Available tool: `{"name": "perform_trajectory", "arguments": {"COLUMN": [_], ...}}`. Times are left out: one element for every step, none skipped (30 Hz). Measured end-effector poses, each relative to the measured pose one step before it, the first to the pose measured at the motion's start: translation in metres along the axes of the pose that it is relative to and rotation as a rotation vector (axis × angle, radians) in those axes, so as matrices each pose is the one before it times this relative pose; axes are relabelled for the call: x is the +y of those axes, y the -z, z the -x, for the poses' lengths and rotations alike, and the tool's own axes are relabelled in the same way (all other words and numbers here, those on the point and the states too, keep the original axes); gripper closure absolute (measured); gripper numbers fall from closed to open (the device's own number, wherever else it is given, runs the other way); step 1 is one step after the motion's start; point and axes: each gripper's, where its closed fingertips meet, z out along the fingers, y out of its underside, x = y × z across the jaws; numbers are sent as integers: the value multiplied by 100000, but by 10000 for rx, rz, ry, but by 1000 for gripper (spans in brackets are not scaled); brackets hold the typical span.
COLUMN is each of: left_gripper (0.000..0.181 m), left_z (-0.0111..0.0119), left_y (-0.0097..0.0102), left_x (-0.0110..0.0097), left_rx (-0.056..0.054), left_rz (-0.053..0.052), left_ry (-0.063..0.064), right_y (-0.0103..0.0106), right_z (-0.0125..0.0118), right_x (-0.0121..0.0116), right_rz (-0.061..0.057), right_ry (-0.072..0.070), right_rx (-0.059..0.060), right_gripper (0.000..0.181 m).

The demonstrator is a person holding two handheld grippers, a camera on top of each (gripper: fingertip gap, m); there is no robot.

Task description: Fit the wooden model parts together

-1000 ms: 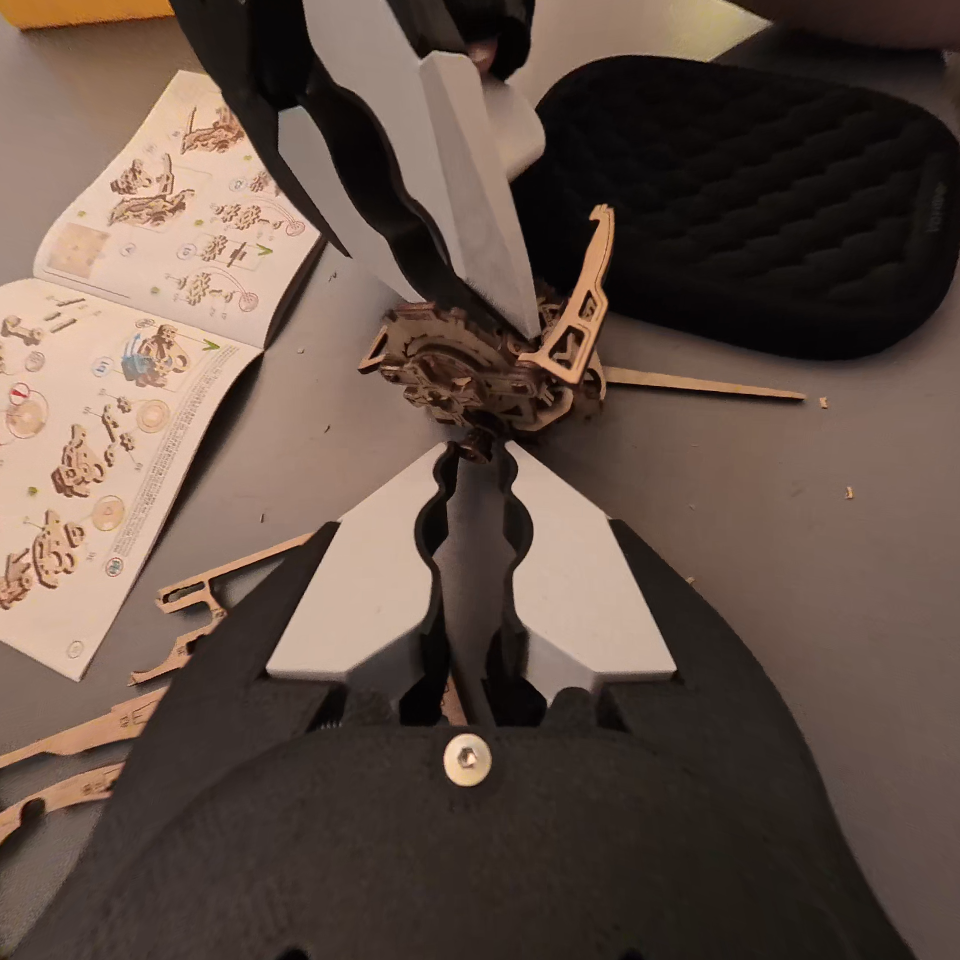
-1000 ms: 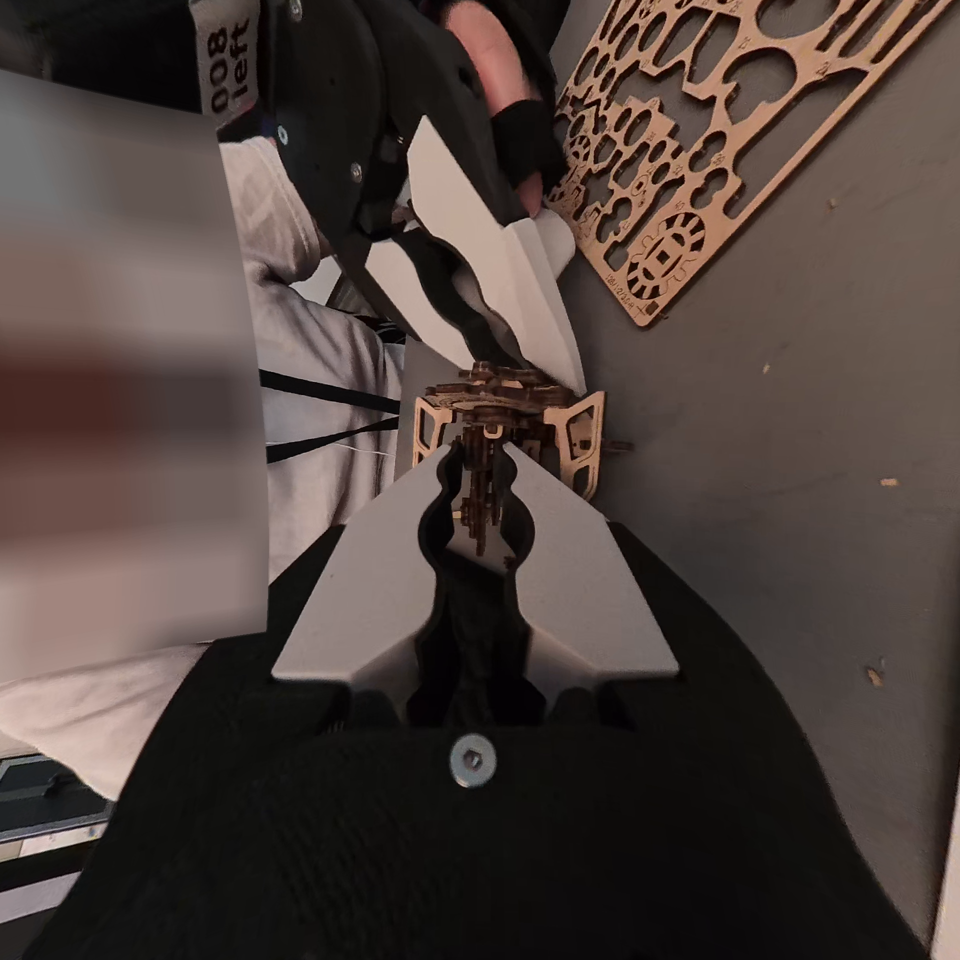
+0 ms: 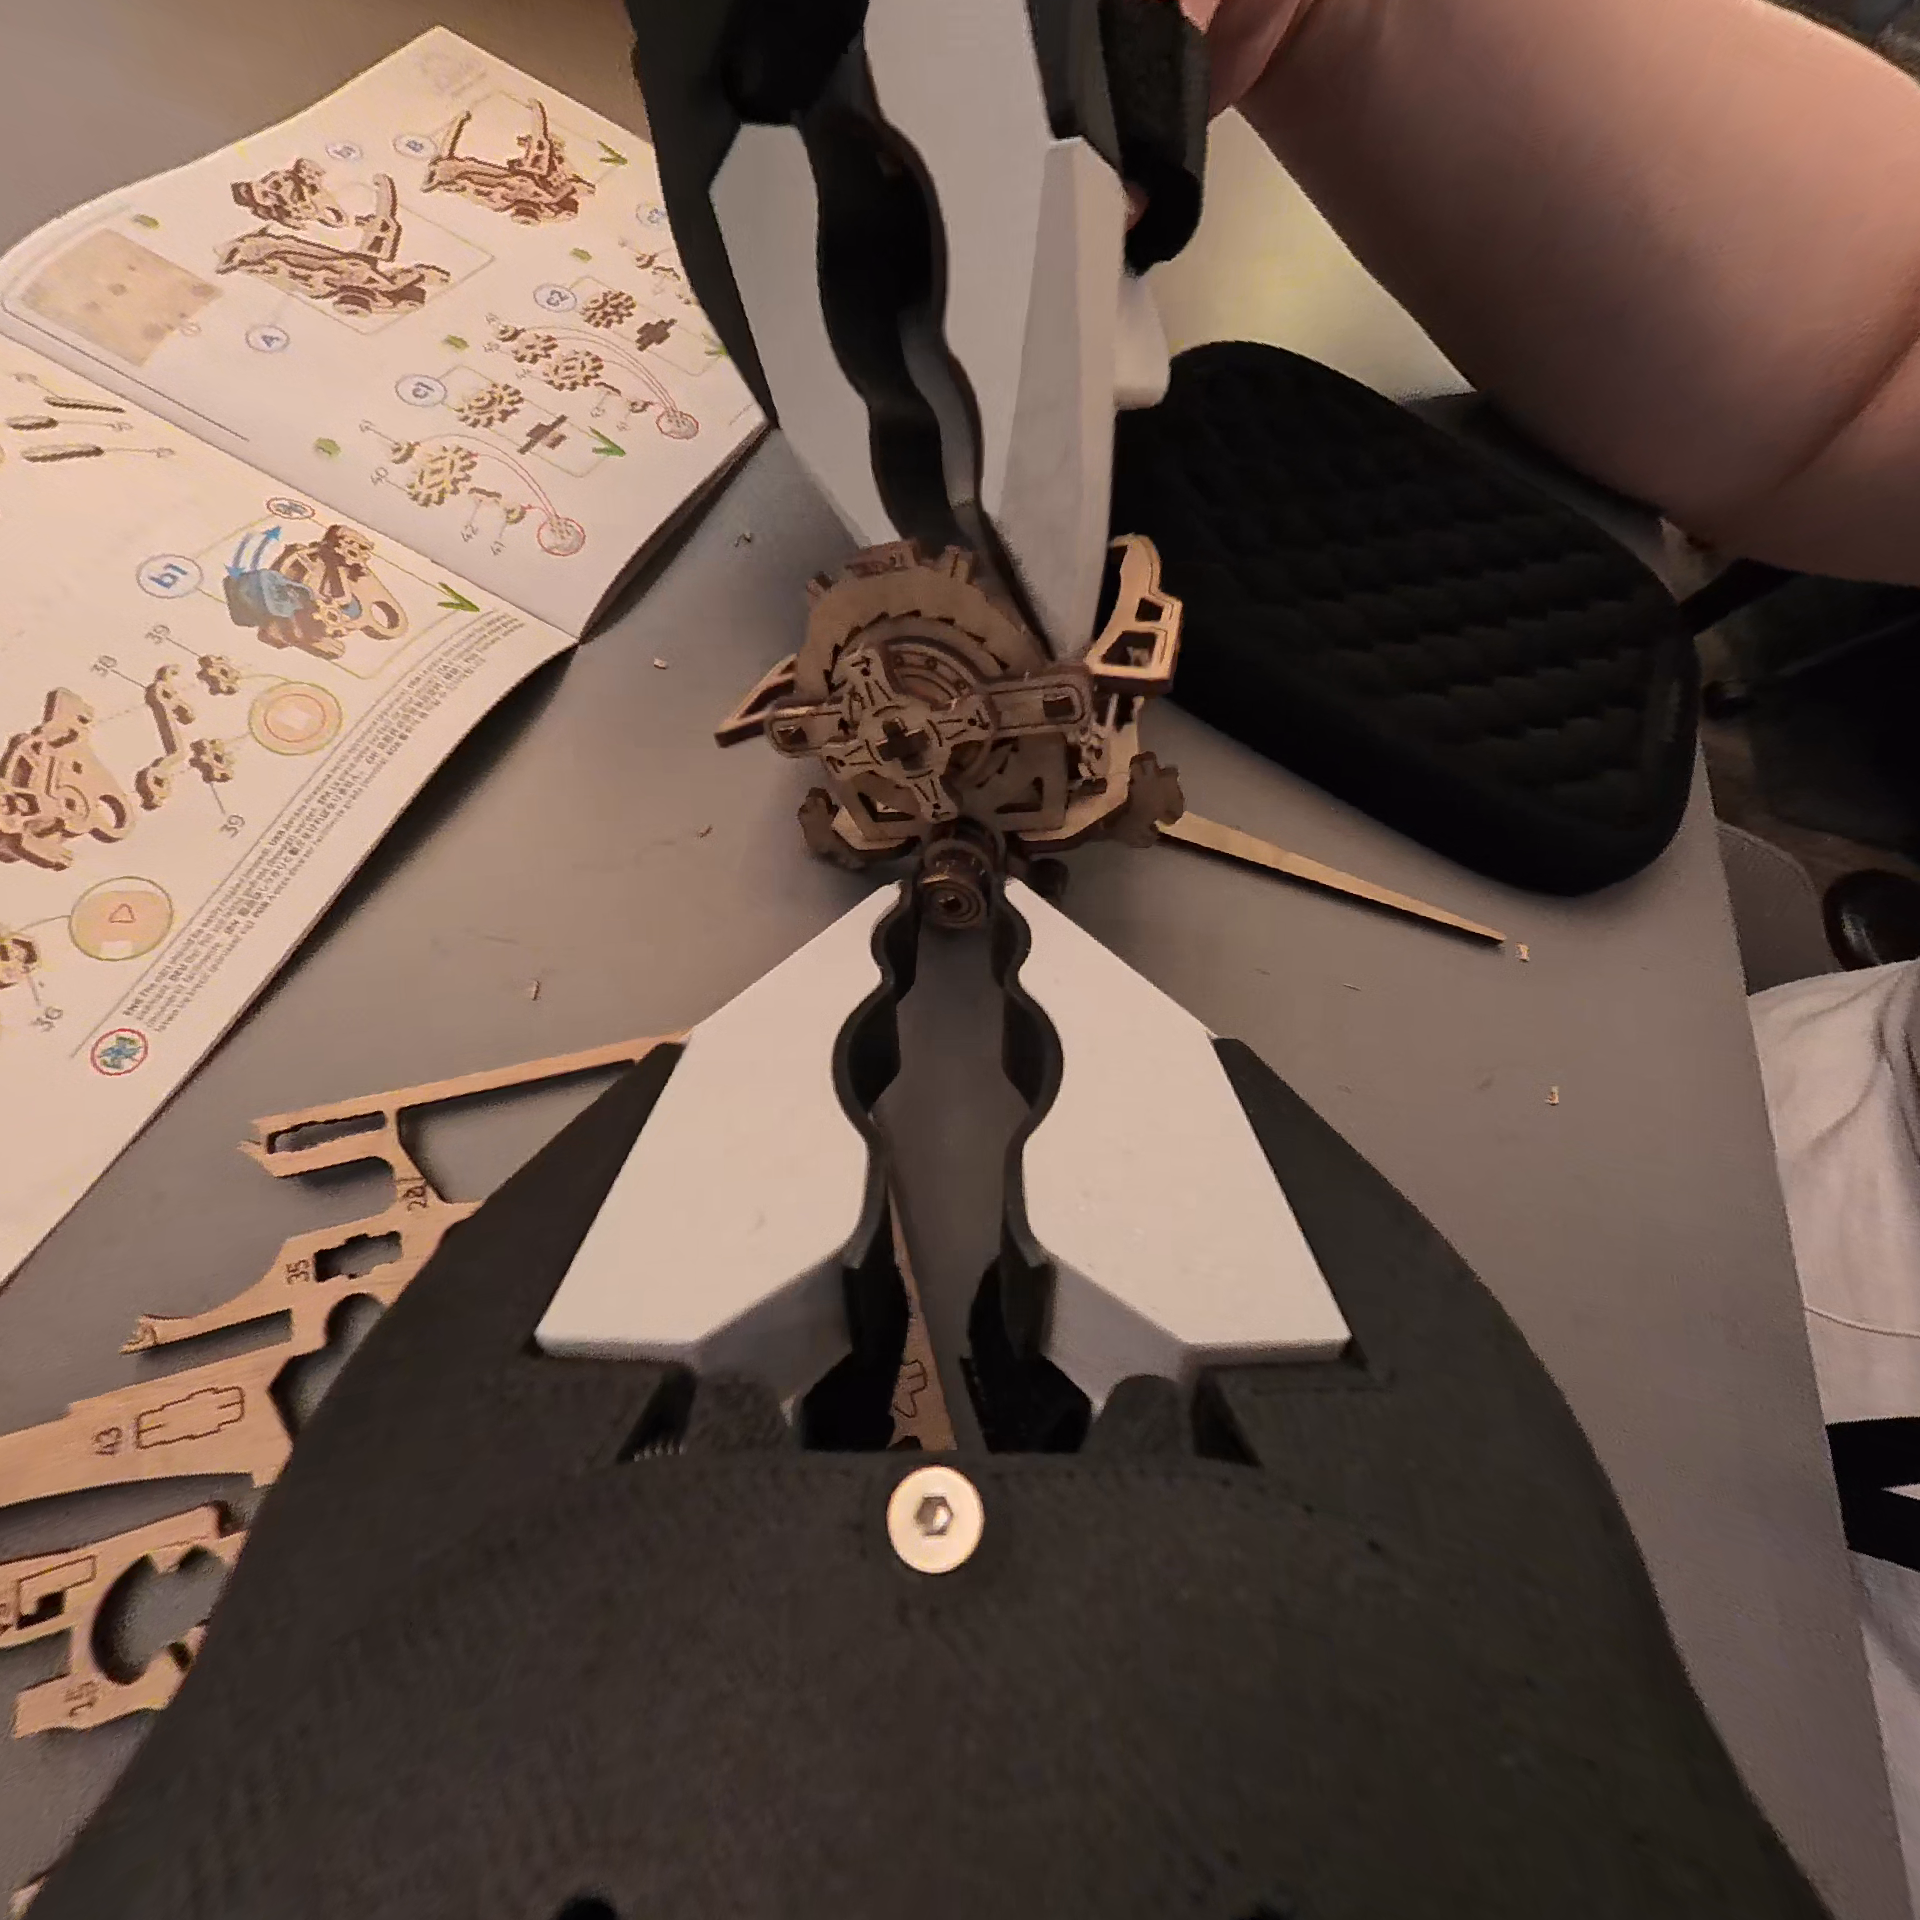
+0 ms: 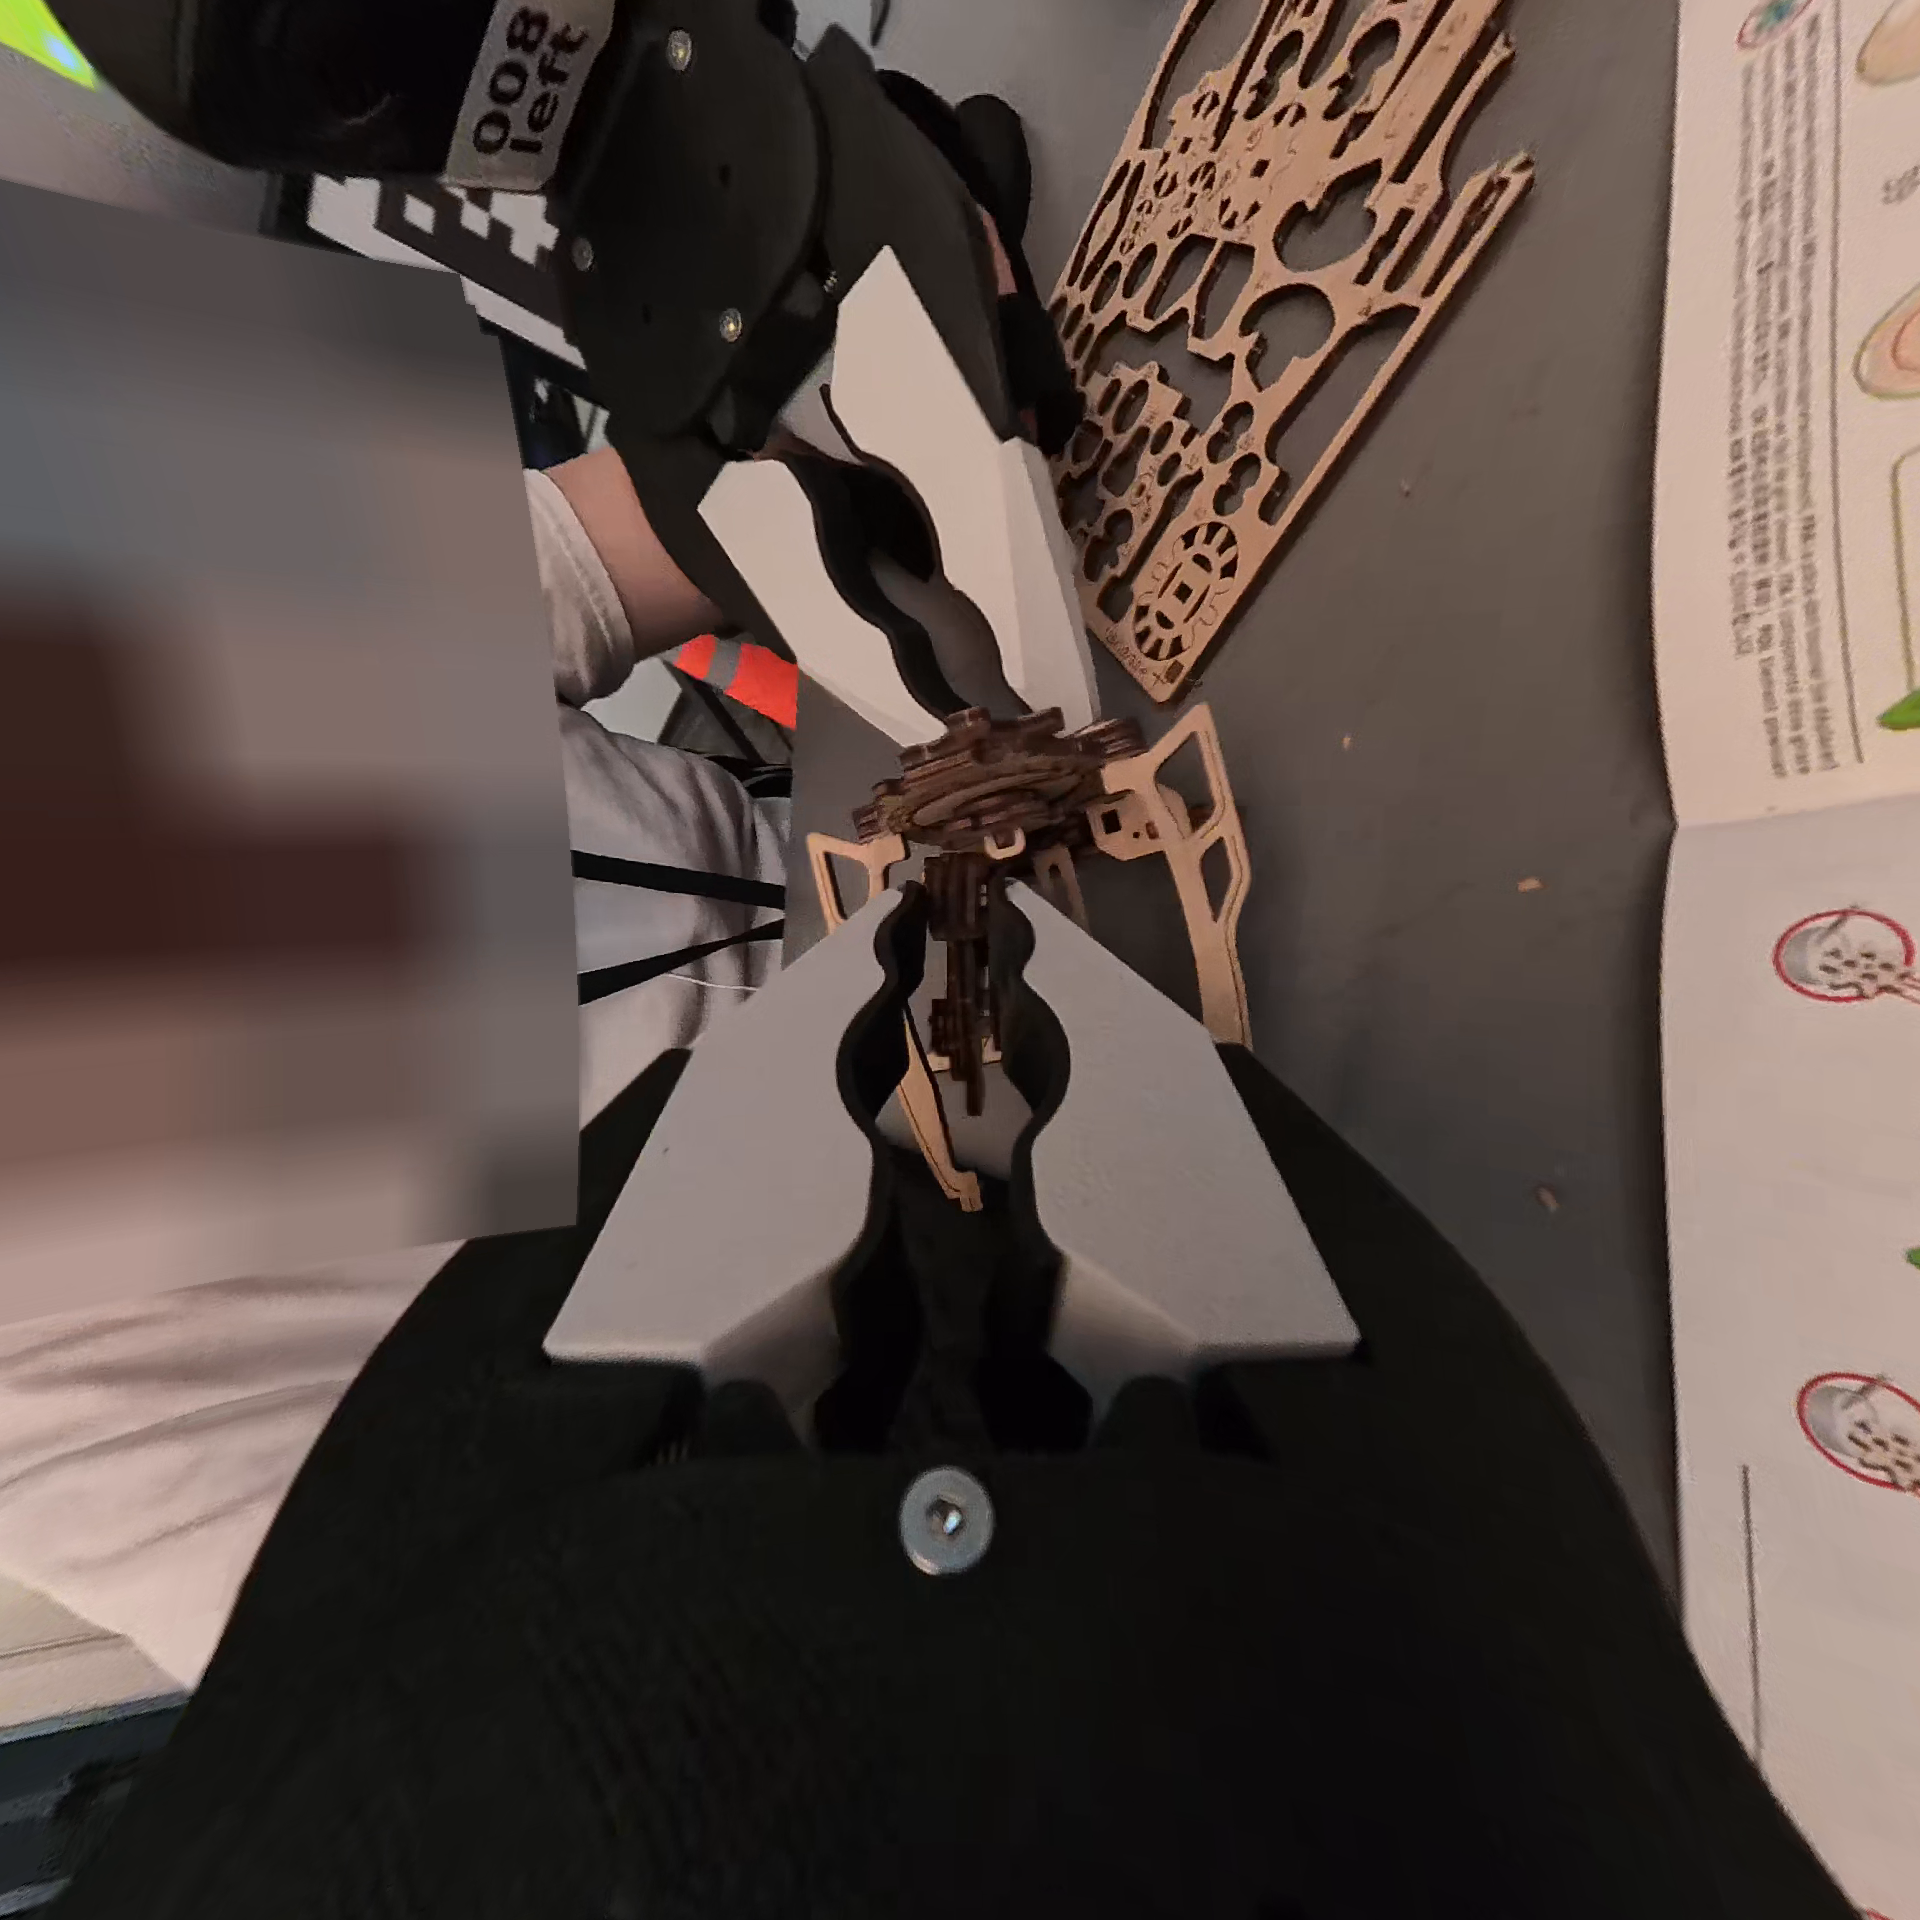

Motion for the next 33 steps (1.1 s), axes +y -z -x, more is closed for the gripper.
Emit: {"name": "perform_trajectory", "arguments": {"left_gripper": [170,169,166,163,156,154,146,145,141,139,138,137,136,136,137,137,137,137,137,141,144,148,152,152,152,152,152,152,153,153,153,153,155], "left_z": [145,101,-78,-126,-53,-67,-185,113,237,142,158,214,323,69,-95,-65,-58,-5,33,9,-2,-139,-294,-197,-91,-62,-56,-21,-17,-3,-15,-12,-39], "left_y": [4,5,28,11,-26,-32,-35,-78,-113,-136,-130,-131,-123,-106,-94,-64,-15,37,78,98,81,32,-13,-55,-56,-51,-32,-19,11,29,43,38,40], "left_x": [-28,-92,-163,114,197,140,256,400,413,300,71,-56,-81,-94,-9,26,24,19,-19,-59,-69,-41,-49,-18,24,52,32,6,1,-38,-43,-39,8], "left_rx": [-56,-45,39,-4,-140,-198,-143,-335,-416,-361,-363,-355,-347,-101,89,126,145,120,76,70,67,157,286,277,250,233,204,163,126,92,57,43,58], "left_rz": [-5,-53,-91,114,154,46,88,224,269,217,108,36,21,7,37,6,-20,-30,-53,-75,-74,-58,-59,-33,-9,12,-7,-32,-26,-34,-41,-41,-18], "left_ry": [45,79,50,-56,-201,-322,-420,-391,-414,-436,-368,-269,-156,-82,36,159,218,213,168,115,93,101,148,212,245,241,193,153,132,103,56,24,22], "right_y": [-28,-81,-150,-163,-153,-112,-100,-89,-78,-51,-34,-35,-59,-67,-32,19,12,-12,-27,-16,-4,50,59,25,-7,1,8,16,46,71,59,58,51], "right_z": [48,6,-197,-211,9,14,-55,-204,-139,35,10,0,15,7,15,-10,4,47,115,130,39,-1,-21,57,-10,-60,-14,-18,-84,-36,25,23,-37], "right_x": [76,133,191,225,64,5,-10,23,46,0,-6,-33,-2,60,28,-24,-38,29,9,-57,-33,-79,-72,37,60,-2,-24,57,55,3,-32,17,12], "right_rz": [83,109,139,151,41,7,-7,20,26,-5,2,-17,-10,21,-6,-39,-46,2,5,-38,-10,-33,-39,31,45,9,-6,32,21,-14,-32,-5,-1], "right_ry": [128,112,131,90,8,-27,-4,32,42,19,19,28,26,17,3,6,28,27,32,40,38,61,129,120,66,14,-18,-29,-19,-9,-45,-54,-15], "right_rx": [93,102,208,188,15,-10,32,121,83,-22,2,9,-17,-33,-41,-18,-13,-40,-76,-82,-29,12,41,7,53,79,35,27,70,38,-13,-12,39], "right_gripper": [170,170,170,170,170,170,170,170,170,170,170,170,170,170,170,170,170,170,170,170,170,170,170,170,170,170,170,170,170,170,170,170,170]}}
